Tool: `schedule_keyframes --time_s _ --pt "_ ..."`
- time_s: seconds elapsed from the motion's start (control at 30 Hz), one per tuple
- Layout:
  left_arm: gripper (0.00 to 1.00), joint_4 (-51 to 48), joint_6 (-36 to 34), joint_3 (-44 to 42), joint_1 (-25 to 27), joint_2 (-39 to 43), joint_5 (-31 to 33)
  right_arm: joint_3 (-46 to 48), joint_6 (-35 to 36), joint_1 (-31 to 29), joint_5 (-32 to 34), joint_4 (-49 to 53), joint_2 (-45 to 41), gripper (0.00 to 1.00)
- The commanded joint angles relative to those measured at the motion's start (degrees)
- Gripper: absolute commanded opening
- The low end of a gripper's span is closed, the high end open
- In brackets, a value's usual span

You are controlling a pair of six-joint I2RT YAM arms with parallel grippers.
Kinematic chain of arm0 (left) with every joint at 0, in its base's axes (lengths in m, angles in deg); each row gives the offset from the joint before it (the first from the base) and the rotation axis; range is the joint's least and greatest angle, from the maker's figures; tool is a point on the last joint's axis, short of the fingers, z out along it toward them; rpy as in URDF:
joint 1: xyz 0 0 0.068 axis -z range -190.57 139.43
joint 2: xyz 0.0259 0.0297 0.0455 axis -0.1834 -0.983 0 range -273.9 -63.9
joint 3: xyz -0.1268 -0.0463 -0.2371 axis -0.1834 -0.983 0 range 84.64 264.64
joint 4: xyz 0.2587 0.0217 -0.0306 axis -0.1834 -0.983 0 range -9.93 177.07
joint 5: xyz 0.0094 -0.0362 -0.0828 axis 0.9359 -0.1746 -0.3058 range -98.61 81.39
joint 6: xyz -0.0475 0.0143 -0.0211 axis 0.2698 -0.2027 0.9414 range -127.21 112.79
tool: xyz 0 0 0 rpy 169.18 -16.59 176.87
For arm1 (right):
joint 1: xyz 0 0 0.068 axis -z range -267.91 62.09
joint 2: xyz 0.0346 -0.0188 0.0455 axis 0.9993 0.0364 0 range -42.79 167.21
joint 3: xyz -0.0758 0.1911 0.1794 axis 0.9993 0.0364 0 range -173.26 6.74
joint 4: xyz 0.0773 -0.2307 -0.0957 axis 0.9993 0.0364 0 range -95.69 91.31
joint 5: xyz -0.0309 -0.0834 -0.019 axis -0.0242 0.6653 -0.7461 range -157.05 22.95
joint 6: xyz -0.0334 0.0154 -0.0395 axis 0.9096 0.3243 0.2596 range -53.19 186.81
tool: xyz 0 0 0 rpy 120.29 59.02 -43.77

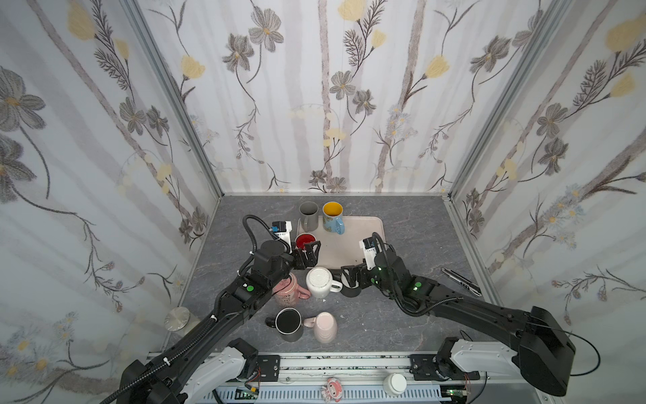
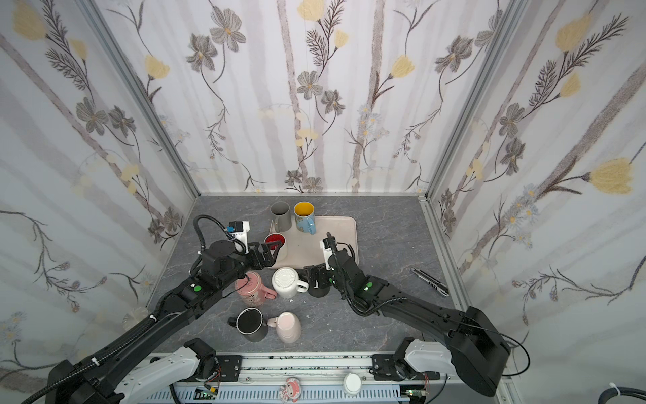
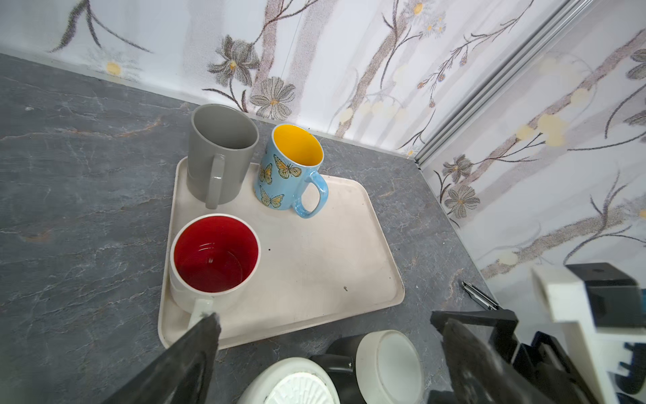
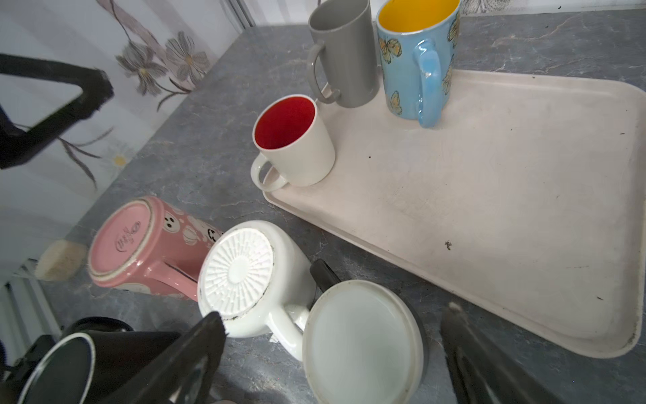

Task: Turn the mug right side up
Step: 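Lower the white mug upright onto the tray and open the left gripper, then move the left gripper to the upside-down black mug beside the tray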

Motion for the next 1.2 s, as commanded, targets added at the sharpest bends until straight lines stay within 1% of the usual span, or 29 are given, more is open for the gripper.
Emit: schedule_keyframes --time_s 0.0,0.1,0.17,0.33,0.43,0.67,0.77,0.93,1.07,1.17 --pt "1.0 3.9 0.6 -1.5 0.1 1.1 -0.2 -2.7 0.1 -0.9 8.1 3.8 3.3 1.0" --pt "1.0 4.3 0.4 -2.4 0.1 1.4 -0.7 -3.7 -0.8 -1.0 9.9 4.5 5.8 1.0" --pt "1.0 4.3 0.3 -2.6 0.1 1.3 -1.0 -4.1 -0.8 -1.0 9.9 4.5 6.9 0.99" --pt "1.0 5.2 0.0 -3.6 0.1 1.2 -2.1 -4.2 -0.1 -1.2 7.8 3.8 7.9 0.98" --pt "1.0 5.5 -0.2 -3.7 0.1 0.9 -2.7 -4.9 0.1 -1.2 7.7 5.7 9.0 0.96" --pt "0.99 5.0 -0.7 -3.4 1.2 -0.5 -2.9 -1.0 -1.5 -0.4 10.8 6.6 5.3 0.92" --pt "0.98 4.6 -1.2 -2.6 3.0 -2.0 -2.0 2.4 -2.4 0.2 11.7 6.8 2.4 0.92" --pt "0.96 3.9 -2.9 0.2 8.0 -5.5 1.1 6.0 -4.3 2.0 12.7 7.5 -1.9 0.92" --pt "0.96 3.1 -4.6 2.9 11.9 -9.7 3.5 8.2 -5.3 3.5 12.5 7.2 -6.0 0.93" --pt "0.93 2.1 -6.5 5.1 15.2 -13.7 5.4 10.0 -4.7 3.5 11.5 4.8 -11.0 0.95"
